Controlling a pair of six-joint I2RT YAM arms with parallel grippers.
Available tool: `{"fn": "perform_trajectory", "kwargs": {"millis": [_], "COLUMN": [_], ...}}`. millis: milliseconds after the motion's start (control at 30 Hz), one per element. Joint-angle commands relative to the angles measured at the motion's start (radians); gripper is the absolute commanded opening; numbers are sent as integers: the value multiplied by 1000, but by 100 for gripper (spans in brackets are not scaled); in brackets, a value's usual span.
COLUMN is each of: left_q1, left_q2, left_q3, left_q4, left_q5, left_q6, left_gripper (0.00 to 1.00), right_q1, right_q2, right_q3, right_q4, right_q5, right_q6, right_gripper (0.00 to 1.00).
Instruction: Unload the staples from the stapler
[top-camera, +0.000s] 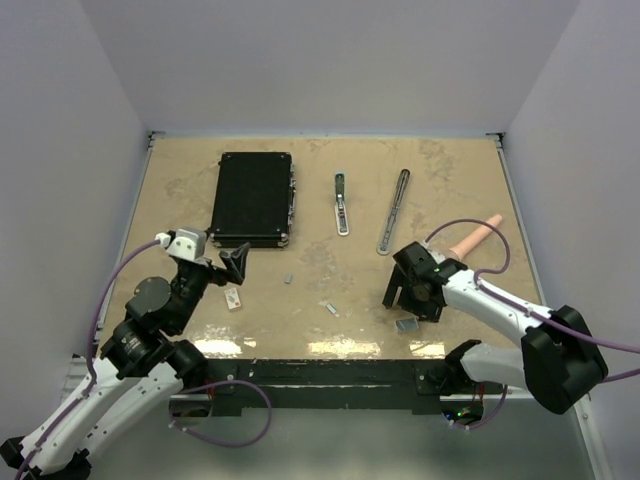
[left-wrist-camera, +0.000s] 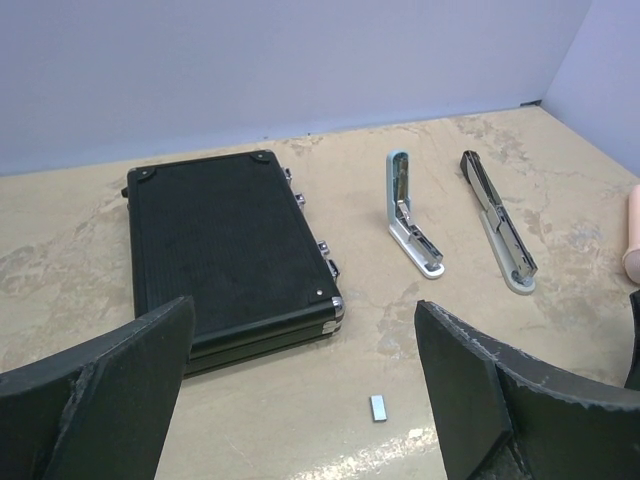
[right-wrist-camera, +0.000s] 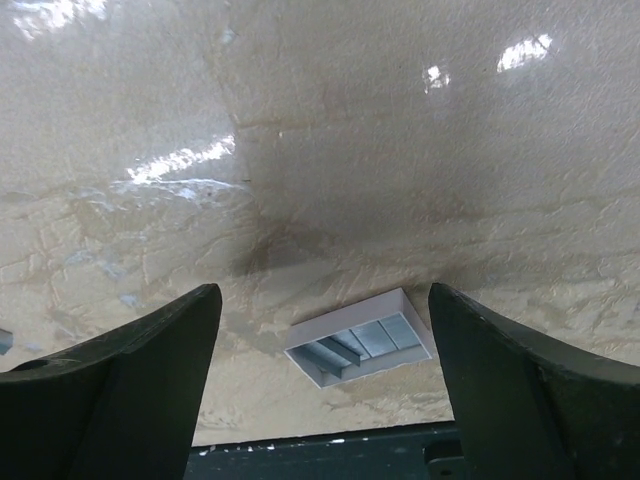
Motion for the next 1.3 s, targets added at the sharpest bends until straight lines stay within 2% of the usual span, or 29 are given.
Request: {"fn": "perform_trajectory", "kwargs": {"millis": [0,200,467,933,1100,1267], "left_q1": [0,0,-2,-2,-2,0], "left_q2": [-15,-28,-25,-7,-1,18], "left_q3": [27,30,30,29,26,29], "left_q4": [12,6,6,6,7,9], "left_q5": [6,-14,-17,-14,-10,-4], "left_q6": [-17,-17,-20,-20,-20,-20], "left_gripper": [95,96,95,96,95,95], "right_q1": [2,0,14,195,198,198], "right_q2": [22,17,-4,169,198,215], "right_q3": [-6,5,-35,62,149,198], "right_q4": [-32,-66,61,253,195,212], "right_q5": [-24,-87,-237,-257,-132,-142], "right_q6": [8,-13,-27,62,-4,-84], "right_gripper": [88,85,74,72,73,73]}}
